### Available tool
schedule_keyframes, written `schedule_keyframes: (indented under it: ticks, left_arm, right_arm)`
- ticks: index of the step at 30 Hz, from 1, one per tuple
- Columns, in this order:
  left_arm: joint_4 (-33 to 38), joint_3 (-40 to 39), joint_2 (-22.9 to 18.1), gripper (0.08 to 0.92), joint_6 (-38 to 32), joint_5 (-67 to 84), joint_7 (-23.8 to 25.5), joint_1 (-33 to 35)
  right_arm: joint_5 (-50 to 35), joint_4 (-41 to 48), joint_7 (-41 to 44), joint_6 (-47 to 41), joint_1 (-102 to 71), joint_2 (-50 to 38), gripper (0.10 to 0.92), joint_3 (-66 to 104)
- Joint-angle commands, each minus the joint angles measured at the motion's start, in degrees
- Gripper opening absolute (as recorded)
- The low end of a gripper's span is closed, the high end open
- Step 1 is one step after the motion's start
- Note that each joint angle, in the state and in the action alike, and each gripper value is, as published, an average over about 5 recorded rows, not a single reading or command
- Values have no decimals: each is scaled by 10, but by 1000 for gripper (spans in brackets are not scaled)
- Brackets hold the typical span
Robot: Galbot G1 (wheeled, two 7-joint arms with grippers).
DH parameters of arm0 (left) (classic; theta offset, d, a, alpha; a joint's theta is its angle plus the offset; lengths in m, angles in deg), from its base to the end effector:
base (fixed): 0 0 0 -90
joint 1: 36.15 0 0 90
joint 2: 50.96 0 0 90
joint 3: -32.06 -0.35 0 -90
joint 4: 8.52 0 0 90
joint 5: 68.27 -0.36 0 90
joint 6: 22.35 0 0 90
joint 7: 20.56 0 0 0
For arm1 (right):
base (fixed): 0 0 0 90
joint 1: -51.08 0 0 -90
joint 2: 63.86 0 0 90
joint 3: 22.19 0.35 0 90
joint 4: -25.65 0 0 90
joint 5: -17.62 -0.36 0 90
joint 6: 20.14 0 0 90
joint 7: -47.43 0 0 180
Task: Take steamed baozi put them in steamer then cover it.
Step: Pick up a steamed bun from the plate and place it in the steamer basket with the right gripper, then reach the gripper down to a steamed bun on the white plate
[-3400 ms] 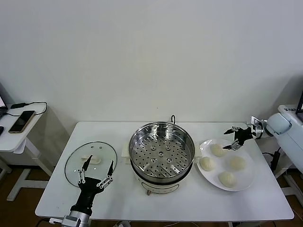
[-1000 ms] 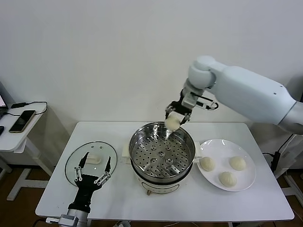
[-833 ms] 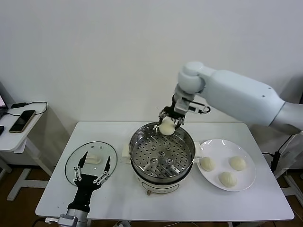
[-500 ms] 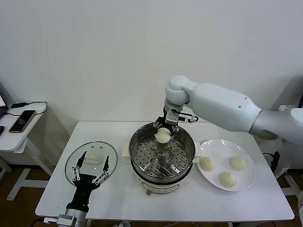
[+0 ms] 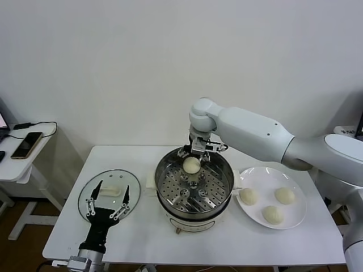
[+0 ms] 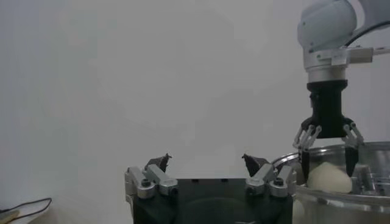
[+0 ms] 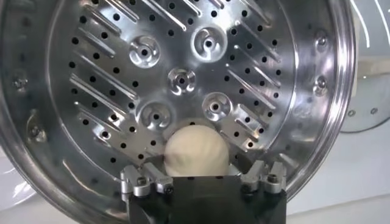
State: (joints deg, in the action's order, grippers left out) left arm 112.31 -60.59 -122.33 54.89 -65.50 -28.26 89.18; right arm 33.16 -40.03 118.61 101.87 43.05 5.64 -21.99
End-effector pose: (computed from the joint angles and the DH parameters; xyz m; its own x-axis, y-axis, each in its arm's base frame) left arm 0.1586 0.0393 -0.3102 -0.9850 0.1113 -0.1322 0.0881 0.9814 0.1705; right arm 0.5760 0.1328 -0.0801 -0.1208 -0.1345 0.9835 -0.1849 -0.9704 -0.1555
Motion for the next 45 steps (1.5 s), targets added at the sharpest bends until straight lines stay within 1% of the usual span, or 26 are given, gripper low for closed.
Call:
schedule_keyframes:
  ticks: [1, 5, 9, 12, 17, 22, 26, 39, 45]
  left_arm:
    - [1, -1, 0, 823, 0, 0, -1, 0]
    - [2, -2, 0, 823, 1, 0, -1, -1]
    - [4, -6, 0, 823, 3, 0, 0, -4]
    - [6, -10, 1, 823, 4, 0, 0, -5]
    - [5, -14, 3, 823, 4, -1, 0, -8]
    - [5, -18, 3, 823, 4, -1, 0, -10]
    - [5, -17, 2, 823, 5, -1, -1, -11]
    - [-4, -14, -2, 823, 4, -1, -4, -12]
    - [-10, -12, -2, 823, 3, -2, -5, -13]
  right_arm:
    - [-77, -15, 21, -33, 19, -20, 822, 3]
    - [-185, -59, 58, -131, 84, -92, 823, -3]
    - [-278, -59, 70, -244, 162, -170, 823, -47]
    - [-327, -42, 71, -311, 200, -221, 823, -96]
    - [-375, -25, 46, -364, 207, -292, 823, -185]
    - [-394, -31, 1, -384, 162, -328, 823, -233]
    - [-387, -37, -28, -390, 119, -331, 823, -249]
    - [-361, 0, -98, -389, -17, -287, 823, -201]
    - [-341, 18, -113, -384, -54, -264, 823, -173]
